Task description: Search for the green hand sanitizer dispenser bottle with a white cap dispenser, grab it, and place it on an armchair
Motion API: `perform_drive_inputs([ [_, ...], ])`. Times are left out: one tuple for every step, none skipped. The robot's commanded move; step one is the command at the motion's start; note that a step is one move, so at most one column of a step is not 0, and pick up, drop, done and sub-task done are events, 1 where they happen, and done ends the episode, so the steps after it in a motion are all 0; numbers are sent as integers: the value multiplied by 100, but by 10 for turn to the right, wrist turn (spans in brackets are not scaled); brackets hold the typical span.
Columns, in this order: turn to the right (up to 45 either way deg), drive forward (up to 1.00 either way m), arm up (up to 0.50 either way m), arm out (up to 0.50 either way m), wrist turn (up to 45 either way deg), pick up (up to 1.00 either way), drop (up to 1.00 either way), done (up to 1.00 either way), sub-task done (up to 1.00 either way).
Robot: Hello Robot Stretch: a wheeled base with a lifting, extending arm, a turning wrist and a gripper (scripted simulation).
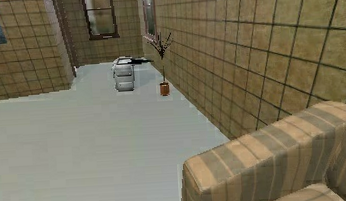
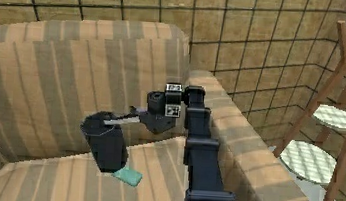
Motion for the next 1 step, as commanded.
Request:
perform_drive_inputs([
  [0, 0, 0, -8, 0, 0, 0, 0, 0],
])
